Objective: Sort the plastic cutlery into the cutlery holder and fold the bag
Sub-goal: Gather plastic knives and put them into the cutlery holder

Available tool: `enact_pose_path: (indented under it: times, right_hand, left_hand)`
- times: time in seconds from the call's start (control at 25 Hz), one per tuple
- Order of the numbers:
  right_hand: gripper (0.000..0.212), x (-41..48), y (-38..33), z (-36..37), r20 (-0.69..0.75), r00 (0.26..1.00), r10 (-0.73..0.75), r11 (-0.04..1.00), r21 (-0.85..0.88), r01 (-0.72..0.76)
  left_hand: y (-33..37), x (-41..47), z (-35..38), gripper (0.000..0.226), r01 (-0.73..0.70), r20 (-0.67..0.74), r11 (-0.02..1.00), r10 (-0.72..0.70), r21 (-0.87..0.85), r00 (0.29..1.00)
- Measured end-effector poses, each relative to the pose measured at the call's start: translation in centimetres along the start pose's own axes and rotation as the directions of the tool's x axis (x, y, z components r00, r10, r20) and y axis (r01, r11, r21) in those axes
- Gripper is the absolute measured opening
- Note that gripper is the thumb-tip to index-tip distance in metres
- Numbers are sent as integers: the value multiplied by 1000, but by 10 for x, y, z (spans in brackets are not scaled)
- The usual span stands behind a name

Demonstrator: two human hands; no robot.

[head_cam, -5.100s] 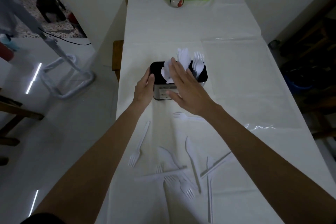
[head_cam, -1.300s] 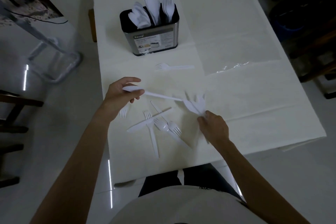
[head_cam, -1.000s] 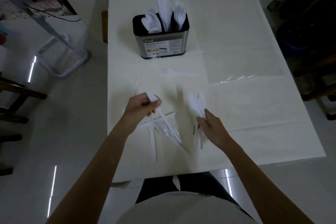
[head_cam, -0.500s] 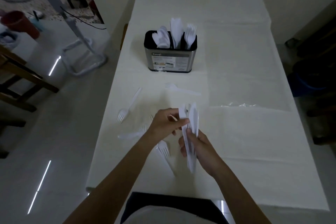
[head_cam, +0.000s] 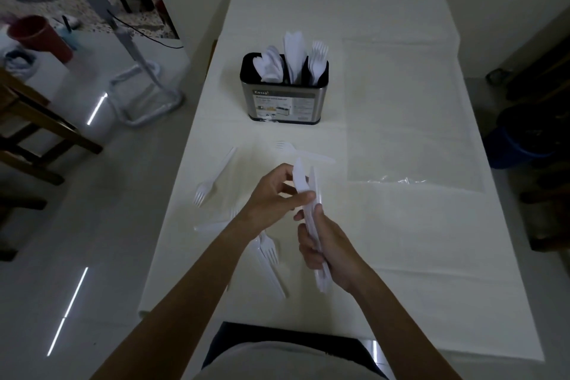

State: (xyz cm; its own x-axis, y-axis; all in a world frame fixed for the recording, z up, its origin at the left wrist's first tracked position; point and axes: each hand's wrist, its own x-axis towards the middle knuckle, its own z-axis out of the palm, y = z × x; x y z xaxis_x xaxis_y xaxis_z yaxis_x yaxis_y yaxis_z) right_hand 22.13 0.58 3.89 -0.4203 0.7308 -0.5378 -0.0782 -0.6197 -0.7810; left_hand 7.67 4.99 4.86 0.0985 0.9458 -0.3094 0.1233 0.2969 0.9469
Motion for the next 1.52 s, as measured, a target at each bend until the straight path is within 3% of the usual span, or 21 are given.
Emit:
enact_pose_path:
  times: [0.12,0.2,0.36,0.52,0.68,0.84,1.04,1.2,1.36,1.52]
  right_hand:
    - [29,1,-8,-3,41,999,20,998,-55,-18]
    - [31,2,-13,-8,47,997,53,997,-62,-50]
    - [38,3,-23,-14,23,992,126,986,-112,-122]
    - [37,6,-32,-18,-10,988,154,955,-255,-152]
    - [26,7,-33,-16,-41,993,111,947,-298,-118]
    - [17,5,-36,-19,-65,998,13,933,-357,-36]
    - [16,5,-35,-20,-54,998,33,912,-407,-52]
    - [19,5,-35,-24,-67,997,26,911,-408,-51]
    - [25,6,-36,-29,-56,997,58,920,-386,-75]
    - [29,8,-38,-29,-38,997,66,939,-336,-75]
  left_hand:
    - [1,5,0,62,-39,68,997,43,-59,997]
    - [2,7,1,75,-72,92,997,74,-28,993]
    - [-1,11,4,39,-175,80,982,169,76,982]
    - [7,9,7,44,-201,89,977,195,69,977]
    - [11,13,21,17,-193,-68,955,213,226,975]
    - [11,20,16,28,-149,-199,973,184,175,963]
    - [6,22,15,6,-133,-217,977,168,166,962]
    - [10,15,15,37,-91,-211,969,41,-231,977]
    - [9,16,11,62,27,-90,981,-45,-195,995]
    - [13,20,11,77,53,-43,968,-65,-247,997]
